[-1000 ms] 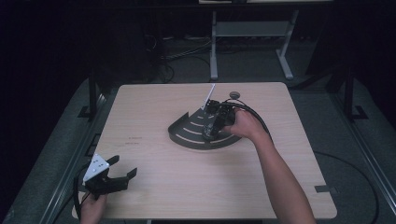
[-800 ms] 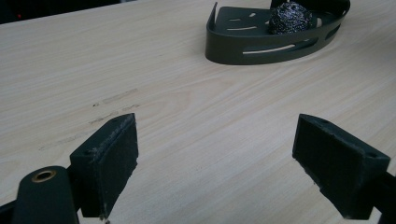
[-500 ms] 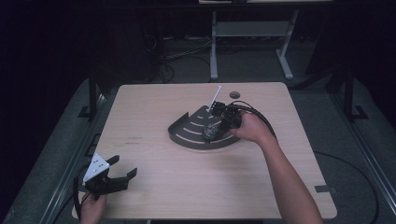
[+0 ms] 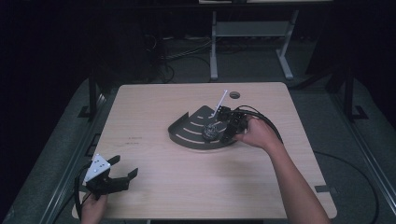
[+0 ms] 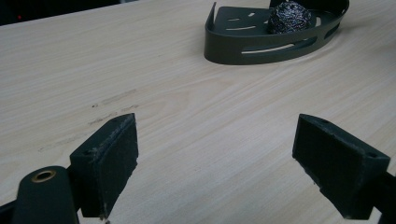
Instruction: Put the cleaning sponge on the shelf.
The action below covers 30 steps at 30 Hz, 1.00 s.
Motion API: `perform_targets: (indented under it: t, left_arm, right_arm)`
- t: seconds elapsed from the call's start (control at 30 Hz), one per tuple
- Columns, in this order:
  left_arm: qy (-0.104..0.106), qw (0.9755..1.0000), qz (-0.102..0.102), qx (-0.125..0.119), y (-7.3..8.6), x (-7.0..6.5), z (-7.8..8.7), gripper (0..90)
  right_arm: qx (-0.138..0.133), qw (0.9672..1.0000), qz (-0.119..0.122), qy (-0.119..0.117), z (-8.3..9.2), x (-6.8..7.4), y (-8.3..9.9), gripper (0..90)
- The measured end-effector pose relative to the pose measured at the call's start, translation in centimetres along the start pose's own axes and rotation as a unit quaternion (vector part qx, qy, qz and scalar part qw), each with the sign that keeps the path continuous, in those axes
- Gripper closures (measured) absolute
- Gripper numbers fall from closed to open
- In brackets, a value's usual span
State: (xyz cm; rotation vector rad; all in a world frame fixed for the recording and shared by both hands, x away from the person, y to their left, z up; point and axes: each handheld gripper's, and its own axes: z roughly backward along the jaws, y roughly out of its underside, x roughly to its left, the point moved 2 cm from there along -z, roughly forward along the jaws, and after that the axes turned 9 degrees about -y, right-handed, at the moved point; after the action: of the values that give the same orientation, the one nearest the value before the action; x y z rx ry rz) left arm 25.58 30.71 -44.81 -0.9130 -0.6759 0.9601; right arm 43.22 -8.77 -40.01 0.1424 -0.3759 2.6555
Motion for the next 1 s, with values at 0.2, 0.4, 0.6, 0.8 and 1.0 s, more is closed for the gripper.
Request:
perform_targets:
  t: [0.2, 0.4, 0.6, 0.8, 1.0]
  left_arm:
    - [0.001, 1.0, -0.002, 0.001, -0.1, -0.1, -0.1, 13.7]
    - [0.002, 1.0, -0.003, 0.003, -0.1, -0.2, -0.2, 13.7]
    - [0.002, 1.0, -0.003, 0.002, -0.1, -0.2, -0.2, 13.7]
    - [0.002, 1.0, -0.003, 0.002, -0.1, -0.2, -0.3, 13.7]
    - [0.003, 1.0, -0.004, 0.003, -0.1, -0.2, -0.3, 13.7]
  right_arm:
    - [-0.001, 1.0, -0.001, -0.001, -0.2, 0.5, 0.8, 20.8]
    - [0.004, 1.0, 0.005, -0.003, -0.6, 1.1, 1.3, 20.7]
    - [0.0, 1.0, 0.004, -0.004, -0.6, 1.4, 1.8, 20.7]
    - [0.002, 1.0, 0.001, -0.005, -0.9, 1.5, 2.7, 20.5]
    - [-0.001, 1.0, -0.003, -0.009, -1.2, 1.8, 3.6, 20.5]
